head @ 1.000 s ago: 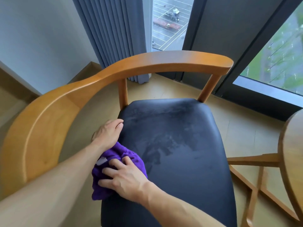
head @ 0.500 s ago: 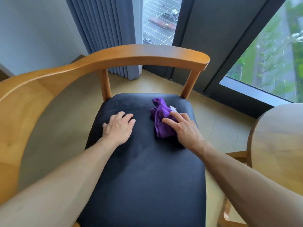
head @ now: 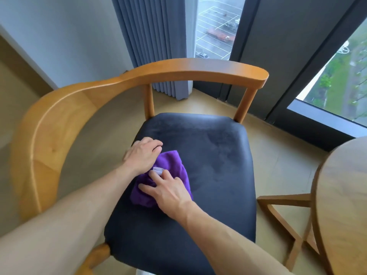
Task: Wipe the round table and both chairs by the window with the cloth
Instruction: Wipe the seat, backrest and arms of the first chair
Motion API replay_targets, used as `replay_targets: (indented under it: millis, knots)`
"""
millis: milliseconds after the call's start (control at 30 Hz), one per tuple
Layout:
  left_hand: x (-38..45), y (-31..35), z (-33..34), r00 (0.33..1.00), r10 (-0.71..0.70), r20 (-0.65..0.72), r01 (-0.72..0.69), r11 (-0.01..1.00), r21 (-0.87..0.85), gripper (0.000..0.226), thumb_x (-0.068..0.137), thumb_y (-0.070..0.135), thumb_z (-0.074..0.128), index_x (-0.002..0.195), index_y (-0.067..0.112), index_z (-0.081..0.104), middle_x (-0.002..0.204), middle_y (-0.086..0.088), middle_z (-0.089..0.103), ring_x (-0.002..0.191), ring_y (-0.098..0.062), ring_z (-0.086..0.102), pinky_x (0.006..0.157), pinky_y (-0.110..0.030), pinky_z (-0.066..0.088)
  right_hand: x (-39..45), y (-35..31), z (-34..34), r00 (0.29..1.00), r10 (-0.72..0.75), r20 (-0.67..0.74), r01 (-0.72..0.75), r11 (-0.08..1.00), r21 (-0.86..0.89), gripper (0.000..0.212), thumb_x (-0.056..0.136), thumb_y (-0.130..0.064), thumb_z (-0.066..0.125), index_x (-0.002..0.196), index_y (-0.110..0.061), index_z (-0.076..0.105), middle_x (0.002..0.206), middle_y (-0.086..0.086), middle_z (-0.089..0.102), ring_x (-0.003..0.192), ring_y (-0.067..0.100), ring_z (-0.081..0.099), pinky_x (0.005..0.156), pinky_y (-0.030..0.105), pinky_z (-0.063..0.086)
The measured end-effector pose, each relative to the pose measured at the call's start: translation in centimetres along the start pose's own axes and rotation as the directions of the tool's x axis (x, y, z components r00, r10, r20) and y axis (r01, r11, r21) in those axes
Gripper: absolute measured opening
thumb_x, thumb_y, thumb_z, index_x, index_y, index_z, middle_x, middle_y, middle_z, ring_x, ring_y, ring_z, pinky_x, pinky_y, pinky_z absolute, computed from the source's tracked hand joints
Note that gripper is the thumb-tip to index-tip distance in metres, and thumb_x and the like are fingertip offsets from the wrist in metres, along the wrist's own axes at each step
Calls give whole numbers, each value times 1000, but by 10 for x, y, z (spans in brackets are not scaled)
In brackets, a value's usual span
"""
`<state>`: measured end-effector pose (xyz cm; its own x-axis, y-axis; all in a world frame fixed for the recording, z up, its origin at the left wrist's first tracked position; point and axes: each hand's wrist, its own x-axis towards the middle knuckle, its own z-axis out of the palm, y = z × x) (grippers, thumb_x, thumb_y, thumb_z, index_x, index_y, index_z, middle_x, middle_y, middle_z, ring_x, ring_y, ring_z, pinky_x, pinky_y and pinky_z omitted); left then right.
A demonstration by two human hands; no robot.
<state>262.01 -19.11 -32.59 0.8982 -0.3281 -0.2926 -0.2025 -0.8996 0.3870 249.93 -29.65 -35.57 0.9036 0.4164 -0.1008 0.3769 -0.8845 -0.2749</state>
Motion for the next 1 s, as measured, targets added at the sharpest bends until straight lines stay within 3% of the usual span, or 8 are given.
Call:
replay_targets:
  millis: [100, 233, 400, 567, 700, 800, 900, 1000]
  knots:
    - [-7, 8, 21, 995, -20, 100, 16, 999, 40, 40, 104, 39, 27, 131, 35, 56, 142, 7, 47, 129, -27, 45, 106, -49, 38, -5, 18, -6, 1000, -5, 31, 8, 996, -86, 39, 100, -24, 47, 136, -38, 48, 144, 3, 32, 113, 33, 42, 66, 41, 38]
    - [-1, 16, 33, 994, -101, 44, 101, 995, 4, 44, 102, 50, 20, 119, 37, 58, 140, 4, 49, 128, -29, 42, 104, -50, 37, -40, 82, -20, 1000, -3, 5, 4, 967, -254, 35, 97, -24, 45, 128, -37, 53, 131, 6, 46, 109, 34, 49, 64, 41, 37]
    - [2, 25, 48, 985, -171, -14, 171, 985, 33, 48, 96, 60, 17, 114, 43, 59, 139, 9, 45, 125, -25, 36, 90, -49, 33, -94, 176, -36, 961, 262, -90, -277, 894, -353, 44, 96, -21, 47, 136, -40, 46, 131, 9, 45, 113, 35, 47, 66, 40, 47]
    - [-2, 23, 50, 985, -170, -38, 173, 980, 99, 52, 93, 63, 15, 119, 46, 57, 141, 10, 45, 123, -24, 38, 93, -48, 39, -110, 212, -27, 788, 584, -198, -608, 787, -100, 58, 92, -15, 49, 141, -44, 38, 143, 6, 31, 114, 34, 38, 78, 46, 52]
    - [-2, 23, 40, 985, -173, -11, 173, 981, 87, 61, 80, 67, 5, 104, 44, 57, 131, 13, 50, 115, -21, 40, 93, -48, 44, -91, 217, -13, 678, 683, -270, -674, 725, 142, 65, 86, -8, 49, 140, -43, 42, 145, 6, 32, 113, 36, 37, 94, 49, 47]
    - [0, 21, 43, 988, -152, -24, 154, 980, 124, 54, 90, 66, 14, 112, 43, 58, 128, 13, 49, 112, -20, 40, 89, -47, 46, -75, 239, -15, 606, 755, -251, -720, 655, 229, 71, 84, -5, 48, 142, -46, 39, 148, 3, 30, 124, 35, 32, 100, 50, 44]
    - [14, 28, 42, 988, -153, -26, 155, 975, 159, 45, 95, 68, 24, 108, 39, 56, 118, 7, 47, 107, -22, 40, 87, -49, 47, -55, 264, -26, 624, 753, -210, -708, 658, 256, 78, 83, 0, 48, 147, -43, 37, 157, 5, 26, 140, 33, 28, 109, 47, 37]
    - [35, 45, 34, 976, -210, 51, 197, 962, 190, 47, 91, 73, 25, 106, 35, 49, 121, 0, 42, 113, -30, 39, 90, -54, 45, -45, 277, -34, 666, 715, -213, -669, 698, 253, 79, 80, 2, 48, 148, -38, 39, 147, 6, 37, 129, 36, 44, 95, 41, 46]
